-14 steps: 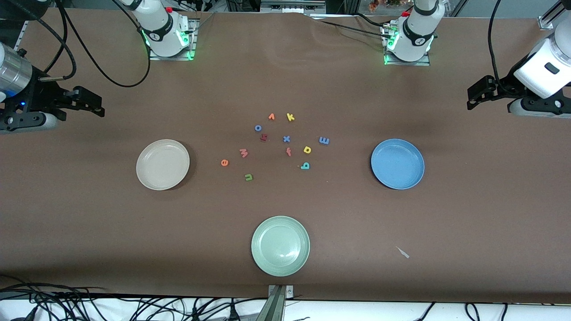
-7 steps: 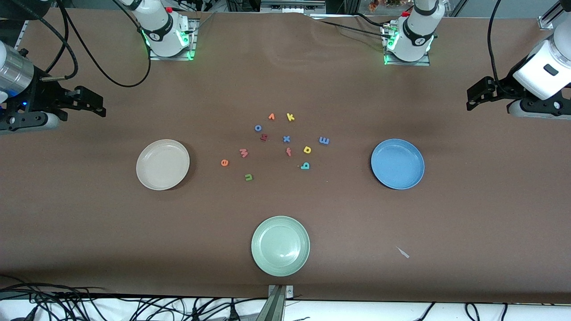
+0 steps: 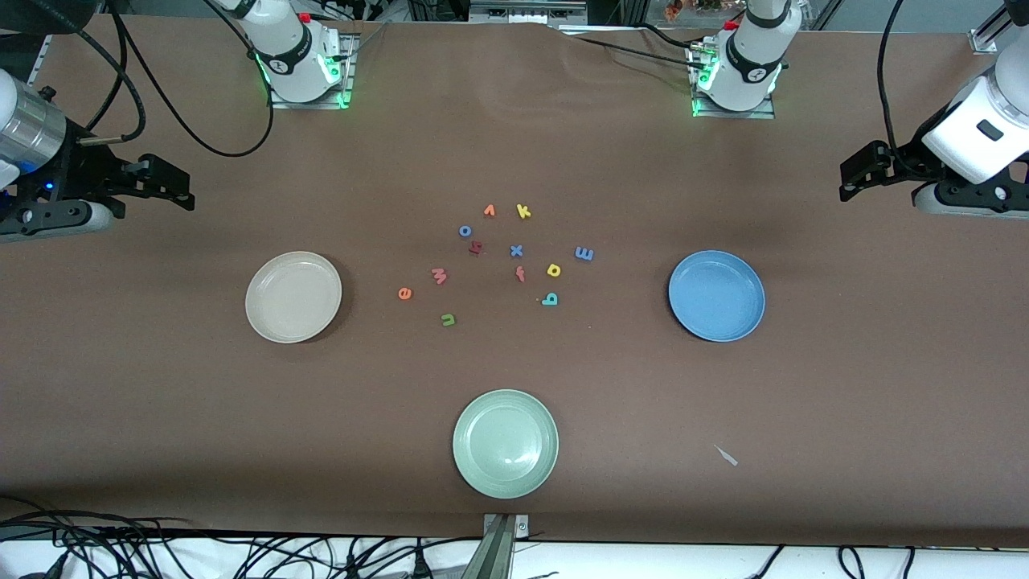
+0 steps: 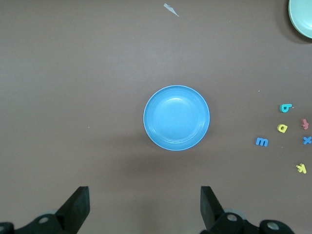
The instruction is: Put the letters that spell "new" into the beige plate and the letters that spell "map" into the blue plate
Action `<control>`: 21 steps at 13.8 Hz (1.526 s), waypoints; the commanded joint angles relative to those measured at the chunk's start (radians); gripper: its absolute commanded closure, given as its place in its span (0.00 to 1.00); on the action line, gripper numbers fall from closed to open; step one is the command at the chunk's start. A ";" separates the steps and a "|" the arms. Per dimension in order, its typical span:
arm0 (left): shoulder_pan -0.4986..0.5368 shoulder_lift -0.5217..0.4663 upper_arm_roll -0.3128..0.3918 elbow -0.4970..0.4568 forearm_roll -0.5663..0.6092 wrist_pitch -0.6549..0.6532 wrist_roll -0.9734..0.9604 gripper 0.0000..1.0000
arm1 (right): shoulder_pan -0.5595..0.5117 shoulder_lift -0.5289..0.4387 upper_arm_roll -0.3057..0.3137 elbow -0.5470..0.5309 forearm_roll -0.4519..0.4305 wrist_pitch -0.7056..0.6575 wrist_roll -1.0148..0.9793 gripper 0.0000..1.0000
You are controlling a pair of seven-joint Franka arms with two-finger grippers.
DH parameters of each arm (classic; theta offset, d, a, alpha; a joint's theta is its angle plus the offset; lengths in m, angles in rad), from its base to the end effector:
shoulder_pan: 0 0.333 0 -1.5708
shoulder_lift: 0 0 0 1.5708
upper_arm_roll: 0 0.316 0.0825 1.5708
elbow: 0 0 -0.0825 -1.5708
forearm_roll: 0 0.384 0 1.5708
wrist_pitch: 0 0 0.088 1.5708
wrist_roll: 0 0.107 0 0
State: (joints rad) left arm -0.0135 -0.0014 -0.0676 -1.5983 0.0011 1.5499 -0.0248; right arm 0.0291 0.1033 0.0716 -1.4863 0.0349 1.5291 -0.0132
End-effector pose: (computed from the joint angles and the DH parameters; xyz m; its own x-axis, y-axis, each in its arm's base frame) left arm 0.5492 -0.0445 0.6105 0.9973 -0.0562 -0.0469 -0.0563 -0.9984 -0.0024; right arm 0.5783 0.0601 0.6022 0.9916 0.1150 -0.0596 0.1125 -0.9927 -0.0431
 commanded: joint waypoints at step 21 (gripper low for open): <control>-0.226 0.340 -0.008 0.017 -0.064 0.134 -0.255 0.00 | 0.270 0.231 0.037 -0.219 -0.071 0.503 0.378 0.00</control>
State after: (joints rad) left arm -0.2070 0.2706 -0.0833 -1.6004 -0.0224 1.6320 -0.1531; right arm 0.2719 0.3041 0.1129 -1.6856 0.0225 1.9902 0.3135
